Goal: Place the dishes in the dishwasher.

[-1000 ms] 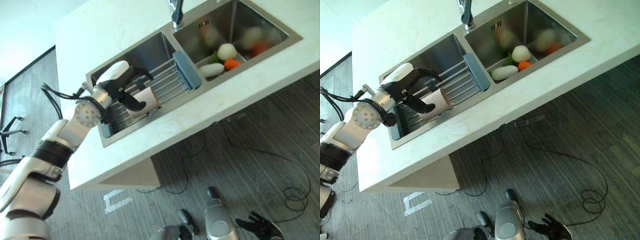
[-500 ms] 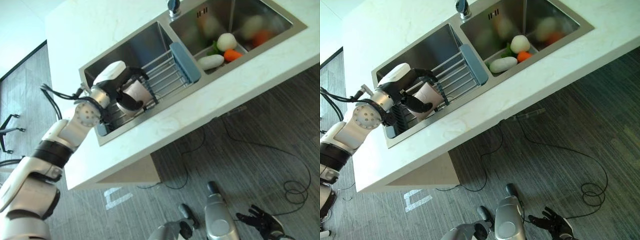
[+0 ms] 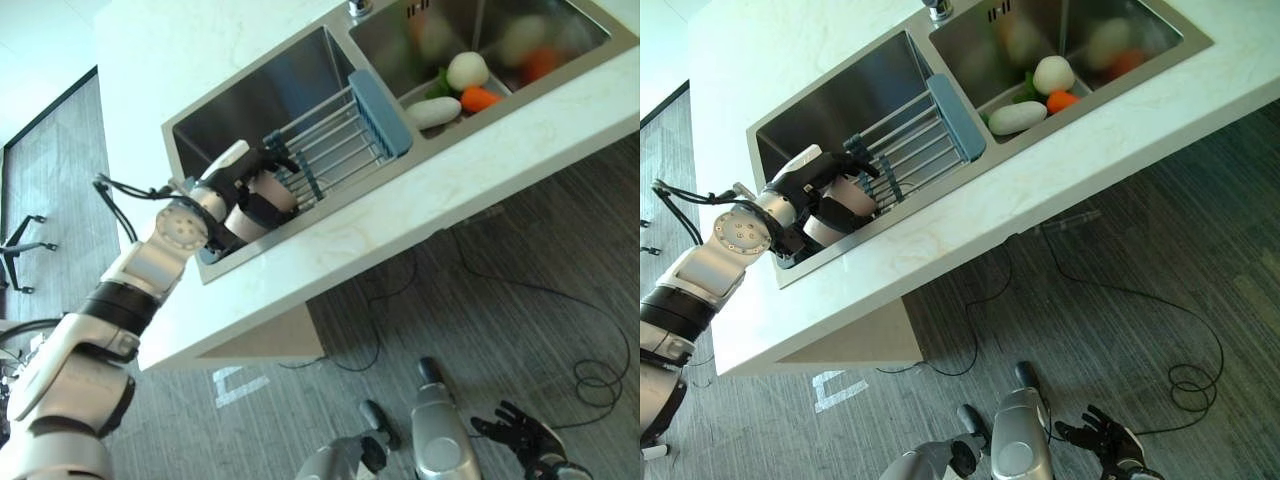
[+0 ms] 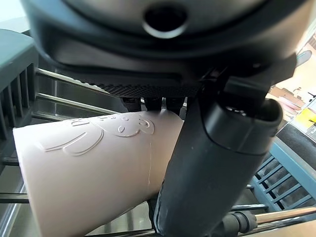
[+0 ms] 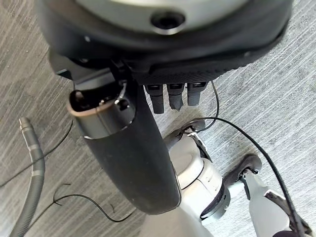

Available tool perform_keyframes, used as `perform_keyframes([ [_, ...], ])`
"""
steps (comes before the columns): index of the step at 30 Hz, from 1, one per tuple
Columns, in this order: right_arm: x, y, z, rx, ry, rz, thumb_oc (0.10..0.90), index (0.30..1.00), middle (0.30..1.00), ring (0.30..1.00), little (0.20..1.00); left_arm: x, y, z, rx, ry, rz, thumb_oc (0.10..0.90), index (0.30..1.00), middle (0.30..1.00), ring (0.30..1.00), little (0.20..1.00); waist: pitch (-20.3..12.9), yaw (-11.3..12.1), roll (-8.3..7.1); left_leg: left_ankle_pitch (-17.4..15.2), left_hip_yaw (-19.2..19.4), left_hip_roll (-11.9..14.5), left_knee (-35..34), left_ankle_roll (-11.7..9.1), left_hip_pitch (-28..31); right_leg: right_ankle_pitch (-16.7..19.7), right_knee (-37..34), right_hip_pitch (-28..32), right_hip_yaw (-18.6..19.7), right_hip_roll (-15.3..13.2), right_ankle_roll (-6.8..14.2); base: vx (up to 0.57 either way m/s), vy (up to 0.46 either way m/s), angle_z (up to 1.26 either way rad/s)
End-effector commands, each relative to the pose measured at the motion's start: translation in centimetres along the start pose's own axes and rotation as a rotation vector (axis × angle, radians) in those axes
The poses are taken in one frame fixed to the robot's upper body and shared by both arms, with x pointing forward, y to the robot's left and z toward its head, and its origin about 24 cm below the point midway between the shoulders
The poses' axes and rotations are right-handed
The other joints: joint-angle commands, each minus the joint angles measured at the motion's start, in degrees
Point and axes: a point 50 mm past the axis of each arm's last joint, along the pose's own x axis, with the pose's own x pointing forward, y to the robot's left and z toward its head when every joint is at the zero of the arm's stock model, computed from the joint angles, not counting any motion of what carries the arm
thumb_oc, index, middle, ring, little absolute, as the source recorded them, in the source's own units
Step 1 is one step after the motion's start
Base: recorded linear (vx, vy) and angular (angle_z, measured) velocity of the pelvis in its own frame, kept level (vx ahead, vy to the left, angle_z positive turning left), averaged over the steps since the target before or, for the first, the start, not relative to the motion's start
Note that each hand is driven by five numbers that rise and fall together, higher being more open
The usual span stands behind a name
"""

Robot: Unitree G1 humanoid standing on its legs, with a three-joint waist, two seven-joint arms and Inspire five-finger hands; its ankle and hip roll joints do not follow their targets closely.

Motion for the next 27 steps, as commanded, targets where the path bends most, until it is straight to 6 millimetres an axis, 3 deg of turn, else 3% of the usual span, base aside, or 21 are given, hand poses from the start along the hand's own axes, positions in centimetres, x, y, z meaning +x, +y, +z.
perform_keyframes([
  [1, -0.7, -0.9, -0.9, 0.014, 0.011, -0.019, 0.8, 0.9, 0.9, 0.9, 0.9, -0.5, 4.0, 1.2, -0.054, -0.051, 0.153, 0.8, 0.9, 0.9, 0.9, 0.9, -3.9, 0.6, -1.49, -9.3, -6.7, 1.9, 11.4, -1.4, -7.7, -8.2, 0.8, 1.5, -2.3, -2.9, 3.6, 0.0, 0.0, 0.0],
  [10, -0.5, -0.3, -0.7, 0.029, -0.003, -0.005, 0.8, 0.9, 0.9, 0.9, 0.9, -1.2, 4.2, -0.3, -0.152, 0.009, 0.196, 0.8, 0.9, 0.9, 0.9, 0.9, -3.2, 1.6, -1.66, -8.9, -7.2, 1.9, 11.4, -1.3, -8.2, -8.1, 0.8, 1.4, -3.1, -3.0, 3.3, 0.0, 0.0, 0.0],
  [17, -0.3, 0.3, -0.6, 0.045, -0.014, 0.003, 0.8, 0.9, 0.9, 0.9, 0.9, -2.5, 4.3, -3.1, -0.27, 0.088, 0.213, 0.8, 0.9, 0.9, 0.9, 0.9, -2.8, 2.8, -1.92, -8.5, -8.0, 1.9, 11.4, -1.2, -8.8, -8.3, 0.8, 1.4, -4.1, -3.1, 3.0, -0.01, -0.005, 0.05],
  [20, -0.1, 0.8, -0.3, 0.056, -0.021, 0.008, 0.8, 0.9, 0.9, 0.9, 0.9, -3.1, 3.5, -4.2, -0.377, 0.097, 0.195, 0.8, 0.9, 0.9, 0.9, 0.9, -2.4, 3.6, -2.13, -8.4, -8.4, 2.0, 11.4, -1.1, -9.1, -8.3, 0.8, 1.4, -4.8, -3.1, 2.8, -0.02, -0.006, 0.01],
  [27, 0.2, 1.5, 0.0, 0.074, -0.032, 0.021, 0.8, 0.9, 0.9, 0.9, 0.9, -4.0, 1.8, -6.1, -0.431, 0.138, 0.152, 0.8, 0.9, 0.9, 0.9, 0.9, -2.1, 4.8, -2.75, -8.0, -9.2, 2.0, 11.4, -1.0, -9.6, -8.4, 0.8, 1.4, -5.9, -3.1, 2.5, -0.03, -0.02, 0.04],
])
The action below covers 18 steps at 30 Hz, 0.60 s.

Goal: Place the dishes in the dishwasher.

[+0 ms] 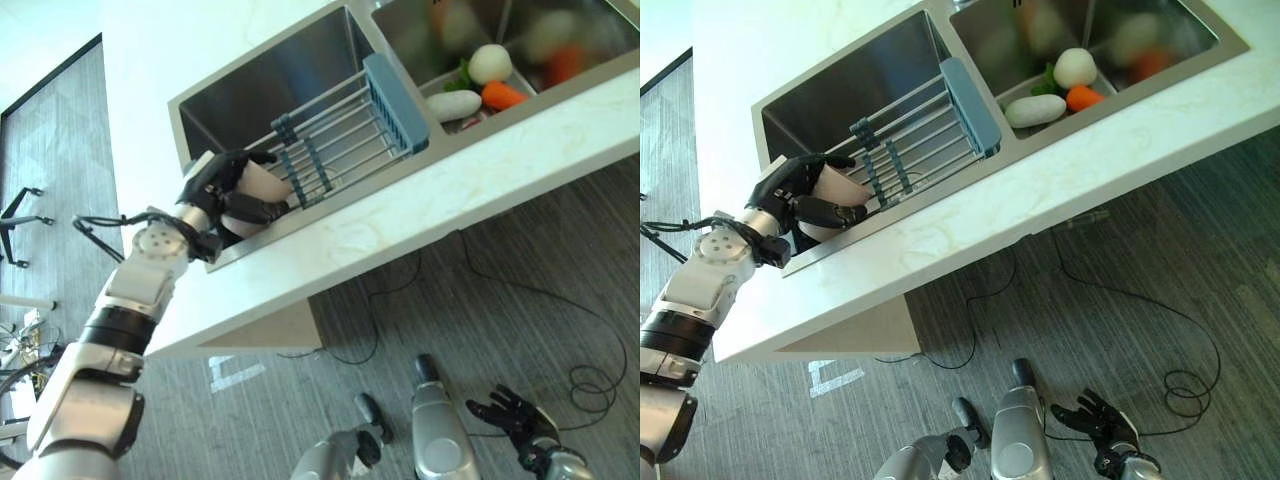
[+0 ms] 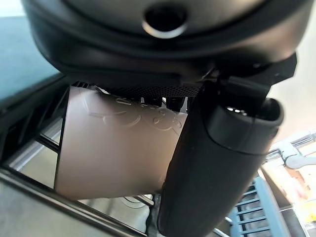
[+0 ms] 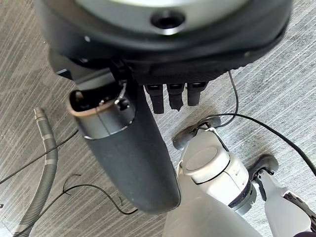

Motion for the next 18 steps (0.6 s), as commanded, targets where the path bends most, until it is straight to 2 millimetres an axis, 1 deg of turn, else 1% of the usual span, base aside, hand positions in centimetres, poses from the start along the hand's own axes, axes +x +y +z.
perform_keyframes([
  [1, -0.7, 0.2, -1.9, 0.061, 0.026, -0.007, 0.8, 0.9, 0.9, 0.9, 0.9, -2.1, 3.2, -2.3, 0.037, 0.102, 0.084, 0.8, 0.9, 0.9, 0.9, 0.9, -2.7, 3.1, -1.86, -8.3, -7.1, 1.7, 10.6, -1.0, -8.4, -8.8, 1.0, 1.1, -4.0, -2.9, 2.9, -0.02, -0.008, 0.04],
  [4, -0.6, 0.4, -1.9, 0.067, 0.025, -0.005, 0.8, 0.9, 0.9, 0.9, 0.9, -2.3, 3.1, -2.7, 0.039, 0.125, 0.083, 0.8, 0.9, 0.9, 0.9, 0.9, -2.6, 3.5, -1.92, -8.2, -7.3, 1.6, 10.6, -1.0, -8.5, -8.9, 1.0, 1.2, -4.3, -2.9, 2.8, -0.02, -0.007, 0.04],
  [8, -0.5, 0.5, -1.8, 0.078, 0.02, -0.003, 0.8, 0.9, 0.9, 0.9, 0.9, -2.8, 2.9, -4.4, 0.063, 0.239, 0.029, 0.8, 0.9, 0.9, 0.9, 0.9, -2.6, 4.1, -1.88, -8.0, -7.6, 1.6, 10.6, -1.0, -8.6, -9.0, 1.0, 1.4, -5.0, -3.1, 2.8, -0.01, -0.003, 0.03],
  [10, -0.4, 0.6, -1.5, 0.081, 0.015, -0.003, 0.8, 0.9, 0.9, 0.9, 0.9, -3.3, 2.6, -5.9, 0.091, 0.339, -0.034, 0.8, 0.9, 0.9, 0.9, 0.9, -2.3, 4.1, -1.85, -8.1, -7.7, 1.5, 10.6, -0.9, -8.4, -9.1, 1.0, 1.8, -5.4, -3.2, 2.8, -0.03, 0.002, 0.09],
  [11, -0.3, 0.6, -1.2, 0.081, 0.008, -0.002, 0.8, 0.9, 0.9, 0.9, 0.9, -3.5, 2.1, -6.8, 0.113, 0.395, -0.083, 0.8, 0.9, 0.9, 0.9, 0.9, -2.2, 4.0, -1.82, -8.1, -7.8, 1.4, 10.6, -0.9, -8.4, -9.2, 1.0, 1.8, -5.4, -3.1, 2.8, -0.04, 0.002, 0.06],
  [14, -0.2, 0.6, -0.9, 0.078, 0.003, -0.004, 0.8, 0.9, 0.9, 0.9, 0.9, -3.7, 1.3, -7.6, 0.126, 0.451, -0.183, 0.8, 0.9, 0.9, 0.9, 0.9, -2.1, 3.8, -1.72, -8.2, -7.7, 1.4, 10.6, -0.9, -8.2, -9.2, 1.0, 1.9, -5.3, -3.1, 2.8, -0.02, 0.003, 0.05],
  [15, -0.2, 0.6, -0.9, 0.077, 0.002, -0.006, 0.8, 0.9, 0.9, 0.9, 0.9, -3.7, 1.0, -7.7, 0.138, 0.452, -0.203, 0.445, 0.368, 0.368, 0.368, 0.368, -2.1, 3.7, -1.61, -8.2, -7.7, 1.4, 10.6, -0.9, -8.1, -9.2, 1.0, 1.9, -5.3, -3.0, 2.8, -0.01, 0.013, 0.09],
  [16, -0.1, 0.5, -0.8, 0.076, -0.001, -0.009, 0.8, 0.9, 0.9, 0.9, 0.9, -3.5, 0.6, -7.7, 0.168, 0.459, -0.232, 0.4, 0.3, 0.3, 0.3, 0.3, -2.1, 3.6, -1.52, -8.3, -7.6, 1.4, 10.6, -0.9, -8.0, -9.1, 1.0, 1.9, -5.2, -3.0, 2.8, 0.0, 0.011, 0.06],
  [18, -0.1, 0.4, -0.7, 0.075, -0.004, -0.013, 0.8, 0.9, 0.9, 0.9, 0.9, -3.3, 0.4, -7.4, 0.212, 0.464, -0.248, 0.4, 0.3, 0.3, 0.3, 0.3, -2.2, 3.4, -1.41, -8.3, -7.5, 1.4, 10.6, -0.9, -8.0, -9.1, 1.0, 1.9, -5.1, -3.0, 2.9, 0.0, 0.0, 0.0],
])
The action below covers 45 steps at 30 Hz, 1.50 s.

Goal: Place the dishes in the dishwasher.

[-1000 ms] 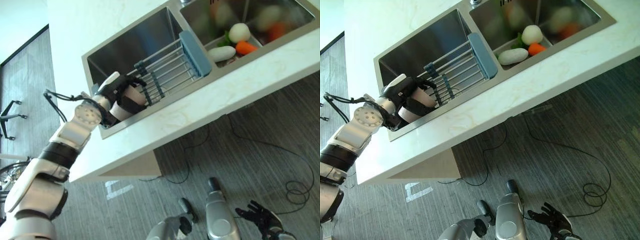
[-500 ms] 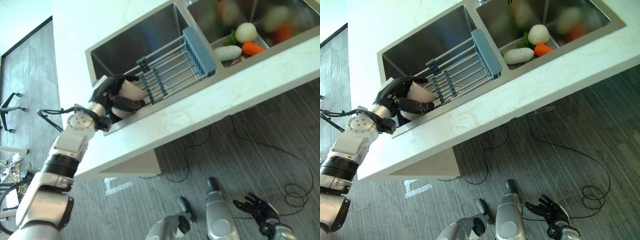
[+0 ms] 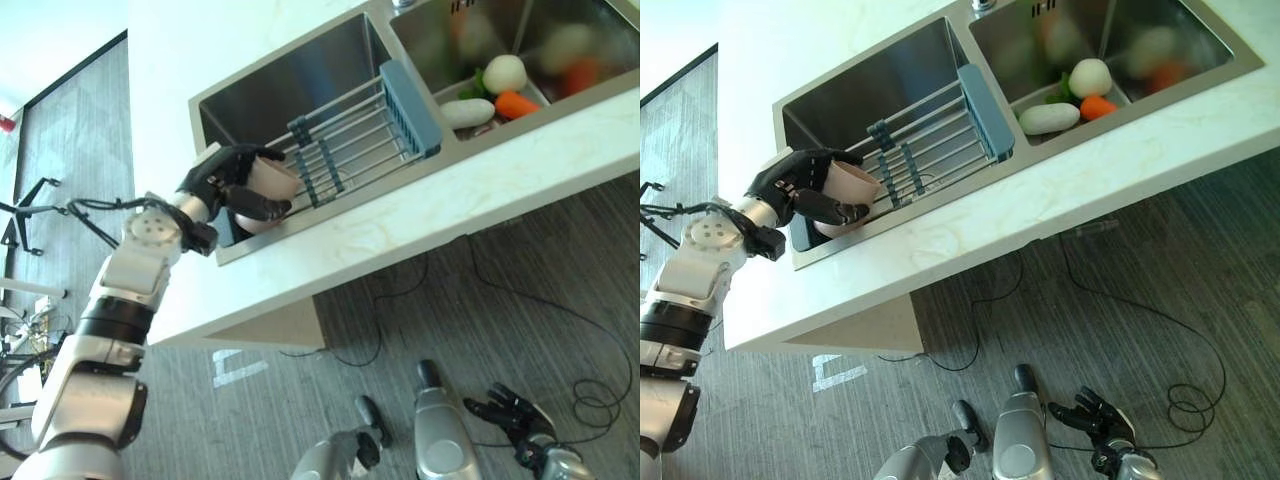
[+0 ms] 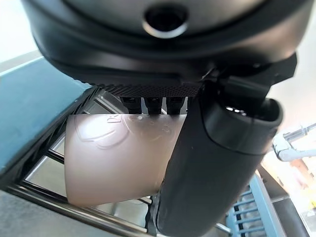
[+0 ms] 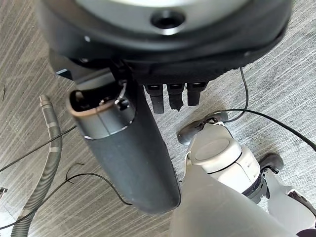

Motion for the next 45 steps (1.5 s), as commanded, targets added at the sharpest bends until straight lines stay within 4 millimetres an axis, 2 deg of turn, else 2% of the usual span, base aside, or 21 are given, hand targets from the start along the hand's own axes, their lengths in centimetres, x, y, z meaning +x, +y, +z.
perform_keyframes([
  [1, -0.2, 0.1, -0.8, 0.081, -0.01, -0.017, 0.8, 0.9, 0.9, 0.9, 0.9, -3.2, -1.4, -8.6, 0.08, 0.411, -0.128, 0.4, 0.3, 0.3, 0.3, 0.3, -1.5, 2.5, -2.31, -8.7, -5.6, 0.6, 9.9, -0.6, -8.2, -9.7, 2.2, 0.0, -3.0, -3.3, 3.7, 0.0, 0.0, 0.0],
  [11, -0.3, 0.0, -0.9, 0.091, -0.017, -0.023, 0.8, 0.9, 0.9, 0.9, 0.9, -2.0, 0.8, -3.7, 0.201, 0.227, -0.015, 0.4, 0.3, 0.3, 0.3, 0.3, -1.9, 2.3, -2.44, -8.7, -5.1, 0.8, 9.9, -0.7, -8.7, -9.4, 2.2, -0.9, -2.4, -3.1, 3.8, -0.01, -0.002, 0.0],
  [19, -0.3, 0.6, -1.3, 0.1, -0.014, -0.006, 0.8, 0.9, 0.9, 0.9, 0.9, -2.0, 2.4, 1.1, 0.262, -0.06, 0.155, 0.4, 0.3, 0.3, 0.3, 0.3, -2.8, 2.7, -3.16, -8.8, -4.7, 1.2, 9.9, -0.8, -8.5, -9.8, 2.2, -0.4, -3.1, -3.1, 3.6, -0.01, -0.009, 0.0],
  [21, -0.5, 0.7, -2.0, 0.103, -0.002, -0.006, 0.8, 0.9, 0.9, 0.9, 0.9, -2.5, 3.2, 3.6, 0.315, -0.195, 0.267, 0.4, 0.3, 0.3, 0.3, 0.3, -3.3, 2.9, -3.67, -9.1, -4.6, 1.4, 9.9, -0.9, -7.6, -10.3, 2.2, 0.6, -3.7, -3.2, 3.5, -0.03, -0.036, 0.01],
  [23, -0.5, 0.8, -2.2, 0.105, 0.004, -0.006, 0.8, 0.9, 0.9, 0.9, 0.9, -2.8, 3.5, 4.5, 0.345, -0.255, 0.311, 0.4, 0.3, 0.3, 0.3, 0.3, -3.7, 3.2, -3.84, -9.1, -4.5, 1.5, 9.9, -0.9, -7.5, -10.3, 2.2, 0.7, -3.9, -3.1, 3.4, -0.03, -0.038, 0.02],
  [25, -0.8, 1.0, -3.1, 0.112, 0.024, -0.011, 0.8, 0.9, 0.9, 0.9, 0.9, -4.0, 4.1, 6.3, 0.428, -0.386, 0.427, 0.4, 0.3, 0.3, 0.3, 0.3, -4.6, 3.8, -4.45, -9.4, -4.6, 1.7, 9.9, -0.9, -6.3, -11.1, 2.2, 2.3, -4.9, -3.2, 3.2, -0.03, -0.055, 0.02],
  [29, -1.3, 1.0, -4.9, 0.125, 0.067, -0.02, 0.8, 0.9, 0.9, 0.9, 0.9, -6.7, 4.8, 8.5, 0.543, -0.575, 0.641, 0.4, 0.3, 0.3, 0.3, 0.3, -7.3, 5.8, -5.55, -9.9, -4.9, 2.3, 9.9, -1.2, -4.2, -12.7, 2.2, 5.3, -6.8, -3.0, 2.4, -0.01, -0.078, 0.19],
  [33, -1.8, 0.9, -6.0, 0.112, 0.109, -0.018, 0.8, 0.9, 0.9, 0.9, 0.9, -9.2, 5.6, 8.2, 0.542, -0.664, 0.83, 0.4, 0.3, 0.3, 0.3, 0.3, -9.6, 7.7, -6.21, -10.3, -5.8, 2.3, 9.9, -1.2, -2.0, -14.2, 2.2, 8.0, -8.1, -2.7, 1.7, 0.03, -0.101, 0.23],
  [36, -2.0, 1.1, -6.9, 0.073, 0.151, 0.0, 0.8, 0.9, 0.9, 0.9, 0.9, -11.8, 5.8, 6.3, 0.484, -0.736, 1.031, 0.4, 0.3, 0.3, 0.3, 0.3, -11.1, 10.2, -7.08, -10.7, -7.1, 2.3, 9.9, -1.4, -0.5, -15.7, 2.2, 10.4, -9.6, -2.4, 1.0, 0.03, -0.132, 0.29],
  [37, -2.1, 1.3, -7.2, 0.057, 0.166, 0.01, 0.8, 0.9, 0.9, 0.9, 0.9, -13.0, 5.6, 4.8, 0.433, -0.738, 1.12, 0.4, 0.3, 0.3, 0.3, 0.3, -11.5, 11.3, -7.34, -10.8, -7.8, 2.6, 9.9, -1.7, -0.2, -16.3, 2.2, 11.3, -10.7, -2.2, 0.7, -0.02, -0.116, 0.38],
  [39, -2.3, 1.2, -7.5, 0.043, 0.18, 0.015, 0.8, 0.9, 0.9, 0.9, 0.9, -14.1, 5.5, 3.4, 0.347, -0.741, 1.189, 0.4, 0.3, 0.3, 0.3, 0.3, -11.8, 11.9, -7.44, -10.7, -7.7, 3.4, 9.9, -2.2, -0.2, -16.9, 2.2, 12.1, -11.9, -2.0, 0.3, -0.06, -0.073, 0.45],
  [41, -2.4, 1.5, -7.8, -0.016, 0.196, 0.038, 0.8, 0.9, 0.9, 0.9, 0.9, -15.6, 4.1, 1.1, 0.225, -0.751, 1.279, 0.4, 0.3, 0.3, 0.3, 0.3, -11.8, 13.7, -7.81, -9.1, -8.2, 5.1, 9.9, -3.9, -1.9, -17.7, 2.2, 12.8, -14.3, -2.2, -0.1, -0.2, -0.008, 0.53],
  [44, -2.4, 1.8, -7.9, -0.035, 0.198, 0.044, 0.8, 0.9, 0.9, 0.9, 0.9, -16.2, 3.0, -0.5, 0.147, -0.729, 1.302, 0.4, 0.3, 0.3, 0.3, 0.3, -11.8, 14.5, -8.27, -8.0, -7.7, 6.3, 9.9, -4.7, -3.0, -18.0, 2.2, 13.0, -16.8, -3.2, -0.1, -0.19, 0.076, 0.93],
  [45, -2.5, 1.8, -8.0, -0.021, 0.195, 0.036, 0.8, 0.9, 0.9, 0.9, 0.9, -16.2, 2.3, -1.3, 0.105, -0.711, 1.275, 0.4, 0.3, 0.3, 0.3, 0.3, -11.9, 14.8, -8.86, -8.6, -6.3, 7.2, 9.9, -5.2, -2.4, -18.9, 2.2, 13.9, -17.9, -4.0, 0.1, -0.16, 0.151, 1.25],
])
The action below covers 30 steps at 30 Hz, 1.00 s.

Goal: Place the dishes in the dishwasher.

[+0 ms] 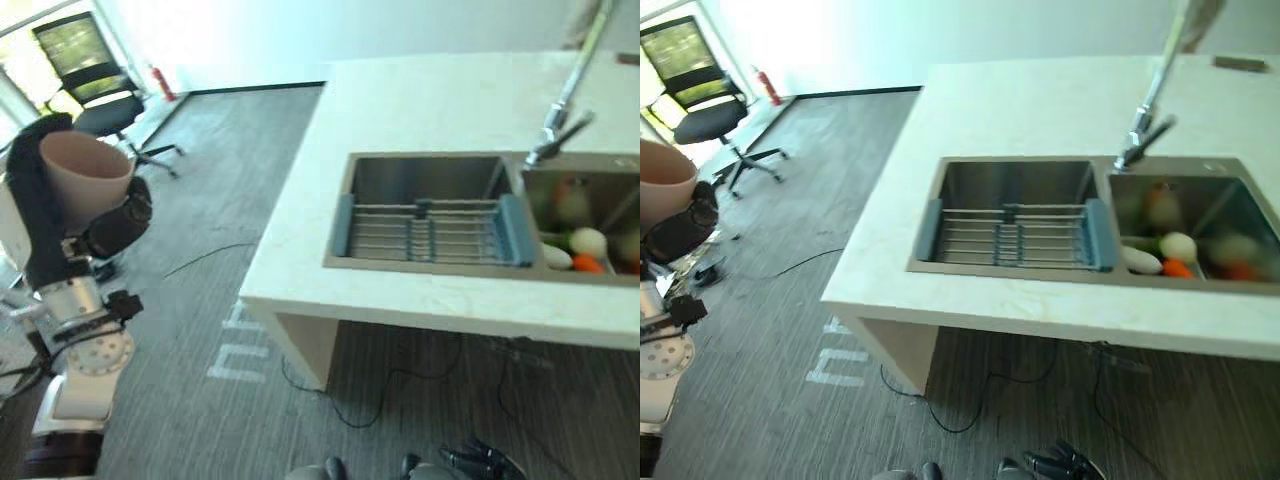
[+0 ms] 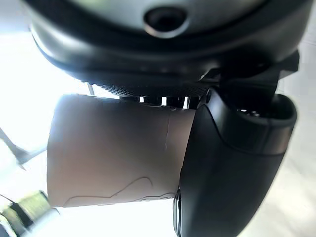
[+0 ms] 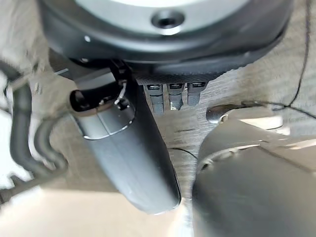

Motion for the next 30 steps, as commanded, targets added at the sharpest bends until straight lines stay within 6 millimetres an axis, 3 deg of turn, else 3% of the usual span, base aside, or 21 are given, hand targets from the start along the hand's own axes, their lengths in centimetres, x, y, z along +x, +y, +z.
perform_keyframes([
  [1, 0.1, -0.4, 1.5, -0.021, -0.065, -0.007, 0.8, 0.9, 0.9, 0.9, 0.9, 4.0, -0.2, 5.2, -0.21, -0.306, 0.058, 0.4, 0.3, 0.3, 0.3, 0.3, 0.8, -3.0, 0.8, -8.7, 3.5, 6.0, 9.3, -2.8, -3.6, -14.2, 1.8, 4.5, -3.1, -1.0, 1.7, -0.19, 0.197, 1.12],
  [5, 0.2, -0.2, 1.9, 0.036, -0.099, -0.017, 0.8, 0.9, 0.9, 0.9, 0.9, 2.1, -1.1, 3.6, -0.312, -0.182, -0.004, 0.4, 0.3, 0.3, 0.3, 0.3, 0.7, -2.9, -0.68, -8.8, 8.1, 6.2, 9.3, -1.2, -0.6, -12.3, 1.8, 5.0, -6.6, -4.2, 1.7, -0.22, 0.403, 1.3],
  [7, 0.2, -0.1, 1.9, 0.077, -0.111, -0.029, 0.8, 0.9, 0.9, 0.9, 0.9, 1.5, -1.6, 3.4, -0.361, -0.158, -0.059, 0.4, 0.3, 0.3, 0.3, 0.3, 0.8, -2.9, -0.6, -9.7, 10.0, 6.1, 9.3, -0.3, 0.1, -10.9, 1.8, 5.6, -8.3, -5.9, 2.5, -0.07, 0.48, 1.34],
  [10, 0.4, 0.6, 1.9, 0.114, -0.118, -0.036, 0.8, 0.9, 0.9, 0.9, 0.9, 0.6, -2.6, 3.0, -0.422, -0.105, -0.168, 0.4, 0.3, 0.3, 0.3, 0.3, 1.1, -1.5, -0.48, -11.9, 6.9, 2.7, 9.3, 1.9, 0.8, -8.6, 1.8, 6.9, -9.0, -8.1, 4.8, 0.06, 0.479, 1.21],
  [13, 0.6, 1.3, 2.2, 0.155, -0.144, -0.036, 0.8, 0.9, 0.9, 0.9, 0.9, -0.6, -4.1, 2.8, -0.465, -0.054, -0.32, 0.4, 0.3, 0.3, 0.3, 0.3, 1.2, -0.1, 0.21, -13.1, 4.4, 0.4, 9.3, 4.0, 1.1, -6.1, 1.8, 10.5, -10.5, -9.3, 5.1, 0.16, 0.533, 0.9],
  [14, 0.6, 1.6, 2.4, 0.19, -0.156, -0.04, 0.8, 0.9, 0.9, 0.9, 0.9, -1.4, -5.1, 2.5, -0.496, -0.011, -0.401, 0.4, 0.3, 0.3, 0.3, 0.3, 1.5, -0.9, 0.95, -13.8, 2.8, -0.6, 9.3, 5.5, 1.6, -2.8, 5.0, 11.0, -8.6, -8.4, 5.1, 0.23, 0.544, 0.67],
  [17, 0.6, 1.8, 2.9, 0.214, -0.192, -0.035, 0.8, 0.9, 0.9, 0.9, 0.9, -2.3, -7.2, 1.7, -0.569, 0.065, -0.523, 0.4, 0.3, 0.3, 0.3, 0.3, 2.5, -4.1, 0.28, -15.3, -0.6, -3.6, 9.3, 8.1, 1.8, -4.6, 15.4, 4.4, -0.3, -3.2, 4.9, 0.12, 0.343, 1.61],
  [18, 0.6, 1.8, 3.0, 0.206, -0.195, -0.03, 0.8, 0.9, 0.9, 0.9, 0.9, -2.4, -7.5, 1.7, -0.57, 0.069, -0.536, 0.4, 0.3, 0.3, 0.3, 0.3, 2.6, -4.5, 0.13, -15.4, -0.9, -4.0, 9.3, 8.2, 1.8, -4.7, 15.8, 3.5, 0.4, -2.2, 4.9, 0.19, 0.252, 2.02],
  [19, 0.7, 1.6, 3.6, 0.161, -0.197, -0.004, 0.8, 0.9, 0.9, 0.9, 0.9, -2.7, -8.7, 1.5, -0.569, 0.1, -0.588, 0.4, 0.3, 0.3, 0.3, 0.3, 3.2, -5.7, -0.42, -16.2, -2.2, -5.1, 9.3, 8.7, 2.0, -5.2, 13.9, 0.6, 2.4, 1.2, 5.3, 0.19, 0.147, 1.83],
  [22, 0.8, 1.2, 4.1, 0.145, -0.198, 0.006, 0.8, 0.9, 0.9, 0.9, 0.9, -3.1, -9.5, 1.3, -0.573, 0.126, -0.633, 0.4, 0.3, 0.3, 0.3, 0.3, 3.8, -6.5, -0.83, -16.3, -3.9, -6.0, 9.3, 9.0, 1.7, -2.6, 6.7, -1.7, 4.5, 4.2, 4.9, 0.17, -0.007, 0.99],
  [24, 0.8, 0.9, 4.5, 0.152, -0.205, 0.016, 0.8, 0.9, 0.9, 0.9, 0.9, -3.7, -9.9, 1.2, -0.563, 0.134, -0.673, 0.4, 0.3, 0.3, 0.3, 0.3, 3.8, -6.8, -1.44, -17.4, -5.2, -7.2, 9.3, 9.1, 2.5, -0.8, 1.8, -4.2, 6.2, 5.6, 5.3, 0.26, -0.107, 0.23],
  [27, 0.9, 1.0, 4.6, 0.141, -0.213, 0.038, 0.8, 0.9, 0.9, 0.9, 0.9, -4.2, -10.2, 1.1, -0.517, 0.124, -0.734, 0.4, 0.3, 0.3, 0.3, 0.3, 3.8, -6.6, -1.92, -19.4, -6.6, -9.1, 9.3, 9.6, 4.8, 1.0, 1.8, -9.6, 6.6, 4.7, 6.7, 0.48, -0.179, 0.69],
  [30, 0.9, 1.2, 4.8, 0.127, -0.22, 0.05, 0.8, 0.9, 0.9, 0.9, 0.9, -4.3, -10.1, 1.1, -0.427, 0.094, -0.768, 0.4, 0.3, 0.3, 0.3, 0.3, 3.4, -6.4, -1.44, -20.4, -6.4, -9.0, 9.3, 9.2, 7.3, 0.5, 1.8, -8.9, 5.3, 4.7, 5.5, 0.45, -0.204, 0.41],
])
